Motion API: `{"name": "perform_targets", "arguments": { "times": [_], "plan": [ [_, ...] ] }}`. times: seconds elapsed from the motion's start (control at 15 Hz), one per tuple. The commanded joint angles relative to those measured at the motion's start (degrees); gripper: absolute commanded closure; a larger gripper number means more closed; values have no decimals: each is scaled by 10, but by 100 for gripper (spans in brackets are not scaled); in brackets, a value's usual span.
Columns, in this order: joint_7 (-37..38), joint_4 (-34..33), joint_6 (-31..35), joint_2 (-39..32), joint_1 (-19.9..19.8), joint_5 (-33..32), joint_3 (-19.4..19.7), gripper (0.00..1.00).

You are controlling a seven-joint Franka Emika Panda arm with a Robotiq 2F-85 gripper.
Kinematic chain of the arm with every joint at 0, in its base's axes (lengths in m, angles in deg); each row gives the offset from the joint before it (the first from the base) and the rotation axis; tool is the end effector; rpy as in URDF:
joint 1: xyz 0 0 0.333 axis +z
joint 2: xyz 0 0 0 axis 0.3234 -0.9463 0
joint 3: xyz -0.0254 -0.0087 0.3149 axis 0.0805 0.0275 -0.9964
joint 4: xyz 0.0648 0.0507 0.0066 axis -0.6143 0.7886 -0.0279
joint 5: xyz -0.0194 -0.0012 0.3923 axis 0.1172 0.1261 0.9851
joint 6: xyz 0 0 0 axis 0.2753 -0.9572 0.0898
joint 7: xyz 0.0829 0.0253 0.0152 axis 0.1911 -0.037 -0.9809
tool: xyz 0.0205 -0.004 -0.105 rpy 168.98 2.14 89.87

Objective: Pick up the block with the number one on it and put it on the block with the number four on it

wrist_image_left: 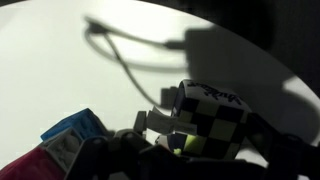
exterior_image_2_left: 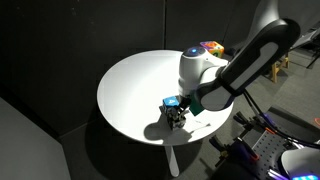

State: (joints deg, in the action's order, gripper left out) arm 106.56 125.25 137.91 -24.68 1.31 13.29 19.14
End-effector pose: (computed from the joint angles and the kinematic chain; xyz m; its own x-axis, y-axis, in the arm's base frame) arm 0.4472 0.1703 0.1600 0.9965 -0.0816 -0.0188 -0.0800 -0.9939 0.0765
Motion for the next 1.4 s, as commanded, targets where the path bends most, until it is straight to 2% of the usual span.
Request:
{"name": "perform_targets", "arguments": {
  "times": [0.0,0.67,1.33],
  "plan": [
    [40,-15,9,-17,27,-23,22,0],
    [48,-42,34,-58,51,-15,36,0],
    [54,-70,31,-97,89,-20,60,0]
  ]
}}
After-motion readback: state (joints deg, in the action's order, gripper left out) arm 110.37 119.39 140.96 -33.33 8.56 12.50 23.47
